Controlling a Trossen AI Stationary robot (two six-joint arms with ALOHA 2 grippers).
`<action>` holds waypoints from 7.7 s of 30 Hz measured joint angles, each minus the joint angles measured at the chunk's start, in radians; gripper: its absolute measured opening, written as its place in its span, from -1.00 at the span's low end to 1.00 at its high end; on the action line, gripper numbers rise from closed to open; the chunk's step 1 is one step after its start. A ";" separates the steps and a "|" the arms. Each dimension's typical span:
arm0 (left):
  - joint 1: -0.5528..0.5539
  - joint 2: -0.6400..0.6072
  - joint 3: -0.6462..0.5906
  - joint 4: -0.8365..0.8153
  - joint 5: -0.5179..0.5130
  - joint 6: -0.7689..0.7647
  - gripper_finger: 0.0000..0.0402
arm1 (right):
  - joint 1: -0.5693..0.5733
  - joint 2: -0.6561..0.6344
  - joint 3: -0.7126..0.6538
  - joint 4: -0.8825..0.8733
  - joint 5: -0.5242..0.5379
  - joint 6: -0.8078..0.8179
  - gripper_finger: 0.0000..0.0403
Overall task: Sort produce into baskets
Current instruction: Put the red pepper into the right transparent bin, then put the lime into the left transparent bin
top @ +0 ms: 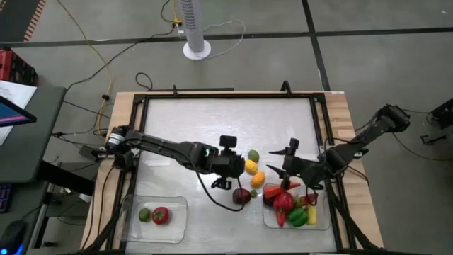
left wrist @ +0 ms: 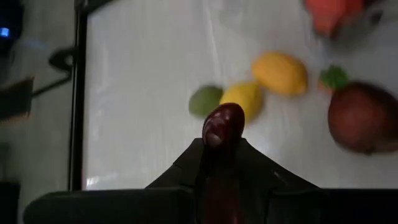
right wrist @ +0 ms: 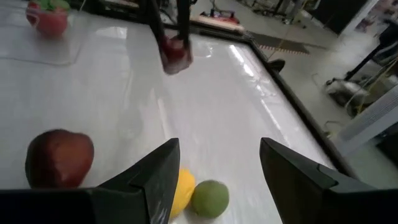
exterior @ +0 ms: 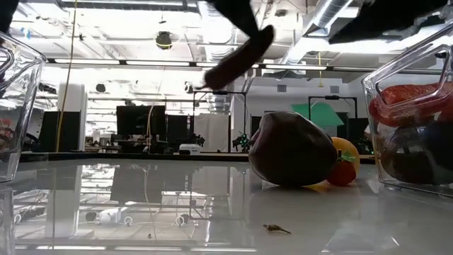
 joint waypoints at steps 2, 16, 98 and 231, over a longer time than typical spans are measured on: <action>0.019 0.000 0.000 0.055 0.030 0.037 -0.76 | -0.031 -0.002 -0.022 0.015 -0.027 0.000 0.24; 0.101 0.000 0.000 0.521 0.142 0.306 -0.76 | -0.086 -0.003 -0.077 0.188 -0.041 -0.050 0.24; 0.052 -0.055 -0.200 0.397 0.142 0.161 0.18 | 0.213 -0.145 -0.019 -0.065 -0.195 0.313 -0.37; -0.001 -0.378 -1.101 1.323 0.037 -0.033 0.03 | -0.620 0.563 0.227 -0.226 -0.773 -0.009 -0.08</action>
